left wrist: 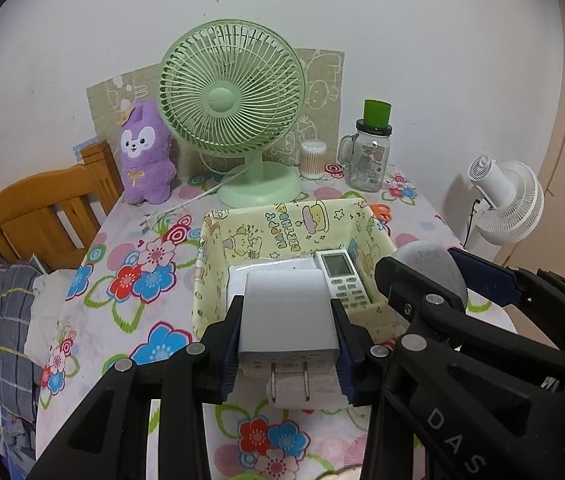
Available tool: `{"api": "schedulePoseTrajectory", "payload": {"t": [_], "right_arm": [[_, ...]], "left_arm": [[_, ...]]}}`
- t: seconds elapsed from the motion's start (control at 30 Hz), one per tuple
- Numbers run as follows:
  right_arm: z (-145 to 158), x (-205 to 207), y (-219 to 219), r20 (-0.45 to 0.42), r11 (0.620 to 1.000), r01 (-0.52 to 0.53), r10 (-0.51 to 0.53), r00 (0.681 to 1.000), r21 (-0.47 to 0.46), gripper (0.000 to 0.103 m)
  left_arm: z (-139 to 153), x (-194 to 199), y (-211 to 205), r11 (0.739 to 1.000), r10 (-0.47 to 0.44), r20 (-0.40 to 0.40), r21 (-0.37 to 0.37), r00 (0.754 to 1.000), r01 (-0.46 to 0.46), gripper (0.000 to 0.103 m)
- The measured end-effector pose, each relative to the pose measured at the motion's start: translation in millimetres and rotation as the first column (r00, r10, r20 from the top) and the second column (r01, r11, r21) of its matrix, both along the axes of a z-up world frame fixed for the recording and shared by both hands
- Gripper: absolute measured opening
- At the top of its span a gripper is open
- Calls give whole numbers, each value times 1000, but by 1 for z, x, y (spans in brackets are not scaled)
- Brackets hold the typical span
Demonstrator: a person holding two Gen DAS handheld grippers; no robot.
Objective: Organize rigid objects
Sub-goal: 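Carry the charger in the left tool and the round case in the right tool over the basket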
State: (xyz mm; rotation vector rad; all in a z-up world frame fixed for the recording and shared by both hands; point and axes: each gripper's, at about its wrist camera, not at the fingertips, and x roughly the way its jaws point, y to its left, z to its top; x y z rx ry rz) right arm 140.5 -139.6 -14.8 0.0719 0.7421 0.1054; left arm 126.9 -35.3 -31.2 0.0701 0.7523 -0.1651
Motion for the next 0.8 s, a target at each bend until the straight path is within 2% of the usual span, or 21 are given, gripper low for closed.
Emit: {"api": "schedulePoseTrajectory", "payload": {"t": [0.47, 0.8], "right_arm": [[-6, 40, 0, -10, 1000, 1, -1, 1000, -6, 50], [-23, 77, 1, -37, 1000, -12, 12, 999, -2, 50]], "left_arm": [[-6, 38, -3, 1000, 2, -12, 9, 1000, -2, 41], [-23, 74, -3, 1000, 7, -51, 10, 999, -6, 41]]}}
